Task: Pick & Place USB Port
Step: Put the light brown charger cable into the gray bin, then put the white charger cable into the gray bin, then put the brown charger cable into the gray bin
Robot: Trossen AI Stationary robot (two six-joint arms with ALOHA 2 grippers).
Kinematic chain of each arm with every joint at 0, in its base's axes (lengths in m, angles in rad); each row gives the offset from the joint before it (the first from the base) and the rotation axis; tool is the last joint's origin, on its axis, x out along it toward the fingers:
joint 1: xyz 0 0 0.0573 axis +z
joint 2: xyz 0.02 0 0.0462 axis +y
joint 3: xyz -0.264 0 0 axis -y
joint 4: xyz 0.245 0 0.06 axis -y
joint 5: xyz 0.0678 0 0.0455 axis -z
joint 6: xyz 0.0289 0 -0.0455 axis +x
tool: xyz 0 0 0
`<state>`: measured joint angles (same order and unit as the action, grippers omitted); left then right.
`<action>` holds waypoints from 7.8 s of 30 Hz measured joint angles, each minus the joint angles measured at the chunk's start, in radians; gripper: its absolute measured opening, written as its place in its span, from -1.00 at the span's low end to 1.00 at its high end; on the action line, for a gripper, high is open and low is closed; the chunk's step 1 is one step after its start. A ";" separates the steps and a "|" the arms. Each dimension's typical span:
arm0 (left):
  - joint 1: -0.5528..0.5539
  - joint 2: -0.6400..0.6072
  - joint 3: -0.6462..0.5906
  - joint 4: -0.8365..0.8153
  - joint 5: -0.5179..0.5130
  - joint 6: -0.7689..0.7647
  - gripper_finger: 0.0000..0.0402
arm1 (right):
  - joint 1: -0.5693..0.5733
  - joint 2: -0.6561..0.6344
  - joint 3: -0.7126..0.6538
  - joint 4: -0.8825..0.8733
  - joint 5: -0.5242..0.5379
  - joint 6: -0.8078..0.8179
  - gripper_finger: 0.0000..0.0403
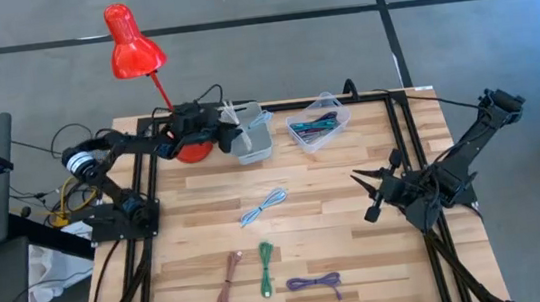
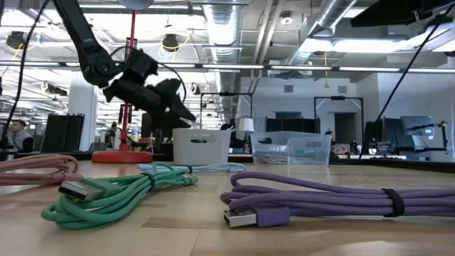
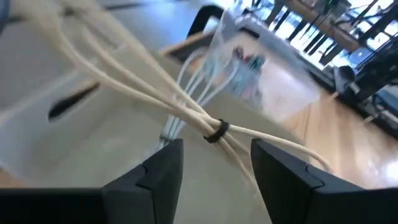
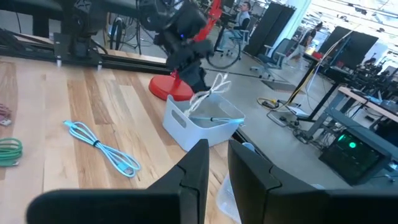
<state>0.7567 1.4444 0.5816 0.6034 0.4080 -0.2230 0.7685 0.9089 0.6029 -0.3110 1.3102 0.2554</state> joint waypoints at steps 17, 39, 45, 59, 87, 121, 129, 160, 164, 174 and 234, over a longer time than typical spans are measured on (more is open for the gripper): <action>-0.077 -0.174 0.000 -0.083 0.050 0.008 -0.05 | -0.005 0.000 0.000 -0.004 0.000 0.005 -0.74; -0.359 -0.283 0.000 -0.196 0.075 0.135 -0.05 | -0.009 0.000 0.001 -0.003 -0.003 -0.045 -0.74; -0.455 -0.283 0.000 -0.243 -0.009 0.132 -0.05 | -0.052 0.000 0.001 -0.003 -0.003 -0.045 -0.74; -0.652 -0.278 -0.032 -0.364 -0.361 0.045 -0.05 | -0.132 0.000 0.001 -0.003 -0.003 -0.048 -0.74; -0.755 0.082 -0.038 -0.163 -0.502 -0.130 -0.05 | -0.137 0.000 0.001 -0.003 -0.001 -0.081 -0.74; -0.755 0.218 -0.035 -0.002 -0.478 -0.156 -0.73 | -0.136 0.000 0.001 -0.002 -0.001 -0.079 -0.74; -0.757 0.220 -0.037 0.026 -0.447 -0.152 -0.97 | -0.136 0.000 0.001 -0.002 -0.001 -0.079 -0.74; -0.442 -0.144 0.046 -0.003 -0.596 0.258 -0.99 | -0.135 0.000 0.001 -0.004 -0.001 -0.079 -0.74; -0.357 -0.133 0.046 0.018 -0.702 0.186 -0.99 | -0.135 0.000 0.001 -0.022 -0.001 -0.079 -0.74; -0.276 0.046 0.046 0.233 -0.793 -0.018 -0.99 | -0.136 0.000 0.000 -0.080 -0.001 -0.079 -0.74; -0.348 -0.238 0.044 -0.415 -0.044 0.246 -0.92 | -0.140 0.000 0.001 -0.104 -0.055 -0.079 -0.74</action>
<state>0.4084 1.2061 0.6258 0.1884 0.3640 0.0232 0.6287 0.9089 0.6035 -0.4145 1.2556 0.1768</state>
